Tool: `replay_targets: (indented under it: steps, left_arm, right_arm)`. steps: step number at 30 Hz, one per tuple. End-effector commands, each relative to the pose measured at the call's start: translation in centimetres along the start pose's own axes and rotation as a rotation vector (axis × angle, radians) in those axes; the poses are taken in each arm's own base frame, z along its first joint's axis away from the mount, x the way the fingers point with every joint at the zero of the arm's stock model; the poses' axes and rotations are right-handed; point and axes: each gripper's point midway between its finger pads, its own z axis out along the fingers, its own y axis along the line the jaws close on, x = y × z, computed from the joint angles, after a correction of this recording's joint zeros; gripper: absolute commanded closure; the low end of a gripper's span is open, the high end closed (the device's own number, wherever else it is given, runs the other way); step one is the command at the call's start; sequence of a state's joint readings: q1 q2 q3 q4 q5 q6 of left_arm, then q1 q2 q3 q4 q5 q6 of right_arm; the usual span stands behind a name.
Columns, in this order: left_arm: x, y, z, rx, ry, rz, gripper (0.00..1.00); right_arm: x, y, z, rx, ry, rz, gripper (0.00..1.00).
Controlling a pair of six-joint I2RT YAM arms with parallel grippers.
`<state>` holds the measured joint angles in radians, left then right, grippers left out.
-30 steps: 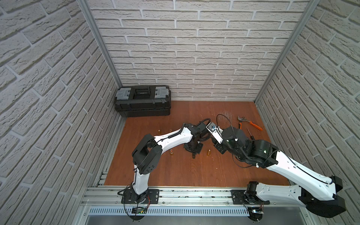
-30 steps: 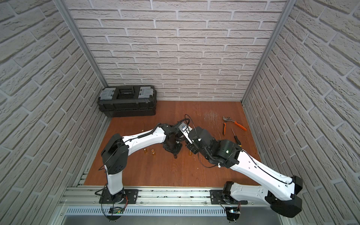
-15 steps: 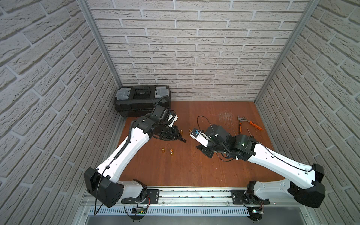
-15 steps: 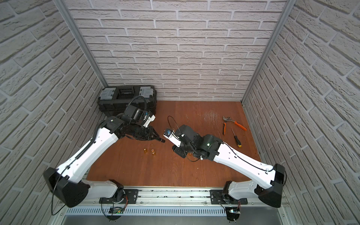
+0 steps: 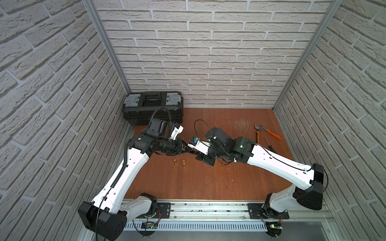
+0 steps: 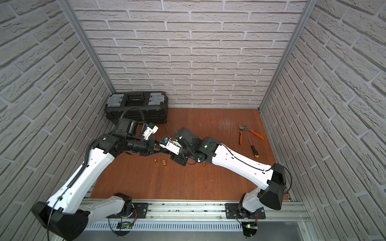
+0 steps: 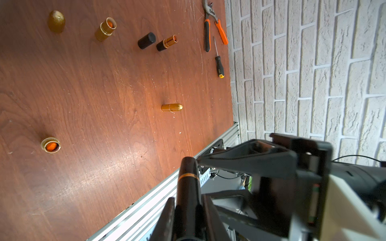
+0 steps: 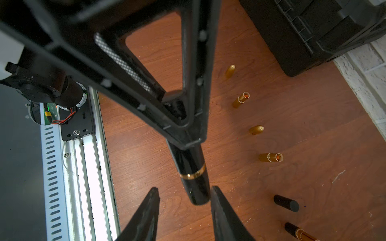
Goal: Open the lipstick cap
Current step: Open the cover of the lipstick.
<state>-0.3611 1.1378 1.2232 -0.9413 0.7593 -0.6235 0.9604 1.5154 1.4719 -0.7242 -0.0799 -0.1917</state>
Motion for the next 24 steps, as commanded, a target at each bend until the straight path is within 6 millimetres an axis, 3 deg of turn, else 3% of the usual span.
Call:
replay_targets:
  steps: [1, 6, 11, 17, 24]
  left_arm:
    - [-0.1, -1.0, -0.5, 0.059, -0.013, 0.020, 0.85]
    - [0.3, -0.4, -0.5, 0.046, 0.000, 0.009, 0.85]
    - [-0.1, -0.4, -0.9, 0.062, -0.023, -0.001, 0.86]
    - [-0.7, 0.1, -1.5, 0.094, -0.053, -0.041, 0.88]
    - [-1.2, 0.3, -2.6, 0.113, -0.082, -0.061, 0.89]
  right_arm:
    - [-2.1, 0.1, -0.1, -0.008, -0.067, -0.029, 0.58]
    - [-2.4, -0.5, 0.5, 0.007, -0.059, -0.044, 0.62]
    - [-2.3, -0.8, 0.7, 0.020, -0.038, -0.049, 0.79]
    - [-1.9, -1.2, 0.6, 0.050, -0.031, -0.047, 0.93]
    - [-0.7, -1.8, 0.9, 0.087, 0.014, -0.052, 0.97]
